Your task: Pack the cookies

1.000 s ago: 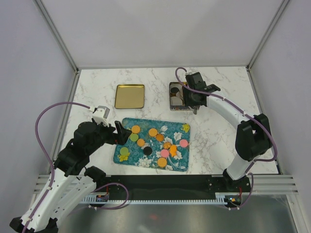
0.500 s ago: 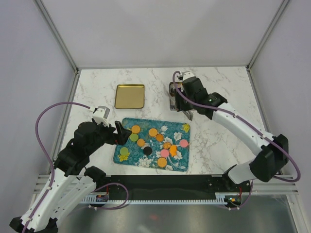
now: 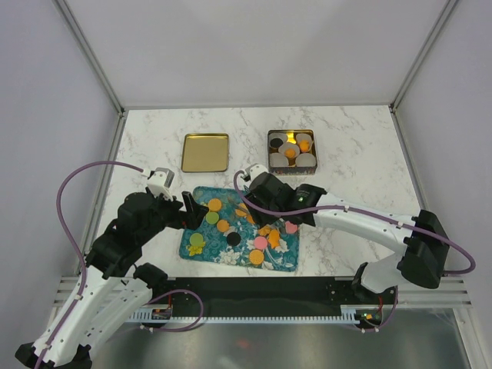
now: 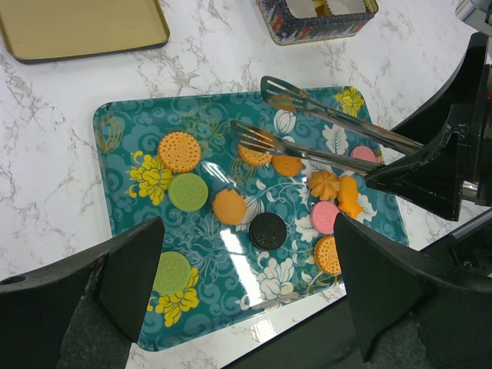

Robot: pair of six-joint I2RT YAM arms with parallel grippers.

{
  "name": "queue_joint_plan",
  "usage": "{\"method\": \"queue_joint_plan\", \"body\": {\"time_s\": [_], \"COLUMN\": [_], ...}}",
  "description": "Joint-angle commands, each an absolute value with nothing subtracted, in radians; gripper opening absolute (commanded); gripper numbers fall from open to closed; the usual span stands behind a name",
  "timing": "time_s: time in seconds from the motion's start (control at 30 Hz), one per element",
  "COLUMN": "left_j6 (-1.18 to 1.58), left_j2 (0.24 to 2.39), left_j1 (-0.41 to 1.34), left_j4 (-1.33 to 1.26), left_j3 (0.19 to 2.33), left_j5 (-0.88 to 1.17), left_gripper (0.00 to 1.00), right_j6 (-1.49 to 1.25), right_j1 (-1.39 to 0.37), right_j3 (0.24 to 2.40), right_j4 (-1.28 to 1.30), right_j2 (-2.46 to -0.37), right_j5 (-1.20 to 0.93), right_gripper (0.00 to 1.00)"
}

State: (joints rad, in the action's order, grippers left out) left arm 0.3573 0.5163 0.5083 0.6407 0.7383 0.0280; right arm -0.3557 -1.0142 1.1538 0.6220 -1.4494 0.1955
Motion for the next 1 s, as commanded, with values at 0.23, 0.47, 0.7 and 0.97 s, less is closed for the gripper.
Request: {"method": "queue_joint_plan", "body": {"time_s": [0.23, 0.47, 0.7, 0.97], "left_j6": [0.341, 0.341, 0.341, 0.341], "left_j2": [0.522, 0.52, 0.518, 0.515], "left_j1": [0.514, 0.514, 0.514, 0.514], "left_j4": [0.623, 0.624, 0.623, 0.623], "left_j3": [0.742, 0.742, 0.742, 0.744], "left_j5": [0.021, 0.023, 0.023, 0.021], "left_gripper": [1.0, 1.0, 1.0, 1.0], "right_j6": [-0.382, -0.387, -0.388, -0.387], "right_j1": [-1.054, -1.071, -1.074, -1.081], "right_j3": [1.151, 1.134, 1.126, 1.127], "right_j4": [0.618, 0.618, 0.621, 0.635], "right_j2": [-1.493, -1.503, -1.508, -1.523], "right_j5": [0.278, 0.276, 0.273, 0.262], "right_gripper": [0.62, 0.62, 0.6, 0.57]}}
